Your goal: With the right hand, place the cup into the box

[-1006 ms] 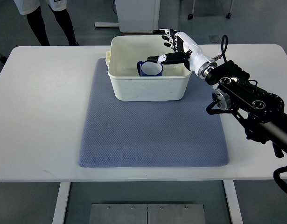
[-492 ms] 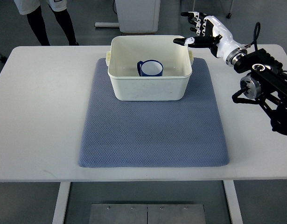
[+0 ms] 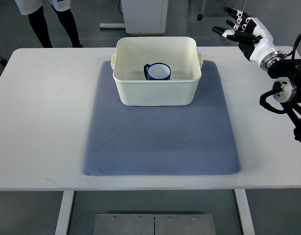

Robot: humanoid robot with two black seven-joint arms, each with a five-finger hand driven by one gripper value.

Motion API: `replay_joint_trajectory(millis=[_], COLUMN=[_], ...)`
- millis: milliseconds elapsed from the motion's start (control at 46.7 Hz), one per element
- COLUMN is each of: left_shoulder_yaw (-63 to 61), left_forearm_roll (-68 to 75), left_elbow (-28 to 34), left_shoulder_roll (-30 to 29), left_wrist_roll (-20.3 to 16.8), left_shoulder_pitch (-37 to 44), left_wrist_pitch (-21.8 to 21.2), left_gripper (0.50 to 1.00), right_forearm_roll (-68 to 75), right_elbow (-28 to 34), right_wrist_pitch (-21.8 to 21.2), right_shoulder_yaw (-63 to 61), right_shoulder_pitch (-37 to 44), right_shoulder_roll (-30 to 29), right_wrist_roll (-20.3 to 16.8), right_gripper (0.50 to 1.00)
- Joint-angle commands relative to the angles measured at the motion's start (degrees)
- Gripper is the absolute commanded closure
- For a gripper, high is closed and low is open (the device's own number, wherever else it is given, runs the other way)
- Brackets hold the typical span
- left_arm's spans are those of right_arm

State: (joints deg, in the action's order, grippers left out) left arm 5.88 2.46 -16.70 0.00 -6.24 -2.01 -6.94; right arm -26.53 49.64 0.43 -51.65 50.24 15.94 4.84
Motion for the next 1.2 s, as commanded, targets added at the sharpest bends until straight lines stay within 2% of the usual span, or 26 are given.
replay_joint_trajectory(millis=[0, 193, 364, 556, 835, 984, 1177], left_shoulder_yaw=[0.0, 0.0, 0.0, 0.0, 0.0, 0.0, 0.0], left_forearm_roll=[0.0, 0.0, 0.0, 0.0, 0.0, 0.0, 0.0], left_elbow=[0.0, -0.1, 0.0, 0.0, 0.0, 0.0, 0.0], left_shoulder_roll=[0.0, 0.0, 0.0, 0.0, 0.0, 0.0, 0.0], left_wrist_roll=[0.0, 0.0, 0.0, 0.0, 0.0, 0.0, 0.0], left_shoulder_pitch=[0.0, 0.0, 0.0, 0.0, 0.0, 0.0, 0.0], left_wrist_pitch=[0.0, 0.0, 0.0, 0.0, 0.0, 0.0, 0.0], left_gripper=[0.500, 0.500, 0.500, 0.500, 0.500, 0.500, 0.500], right_forearm_roll=[0.0, -0.3, -0.7, -0.7, -0.7, -0.7, -0.7], right_elbow=[0.1, 0.4, 1.9, 2.1, 2.0, 2.0, 1.9], right_wrist_pitch=[-0.1, -2.4, -3.8, -3.8, -3.7, -3.8, -3.8], right_shoulder_yaw=[-4.4, -13.9, -20.1, -21.0, -21.0, -21.6, -21.6], right_shoulder_pitch=[-1.6, -6.1, -10.3, -12.6, -14.5, -16.0, -17.2], right_shoulder_roll=[-1.3, -4.2, -6.6, -7.2, -9.5, -11.5, -12.4], right_wrist_roll=[-1.8, -5.9, -6.3, -5.5, 2.5, 9.3, 10.4], right_gripper=[0.507, 0.507, 0.502, 0.500, 0.500, 0.500, 0.500])
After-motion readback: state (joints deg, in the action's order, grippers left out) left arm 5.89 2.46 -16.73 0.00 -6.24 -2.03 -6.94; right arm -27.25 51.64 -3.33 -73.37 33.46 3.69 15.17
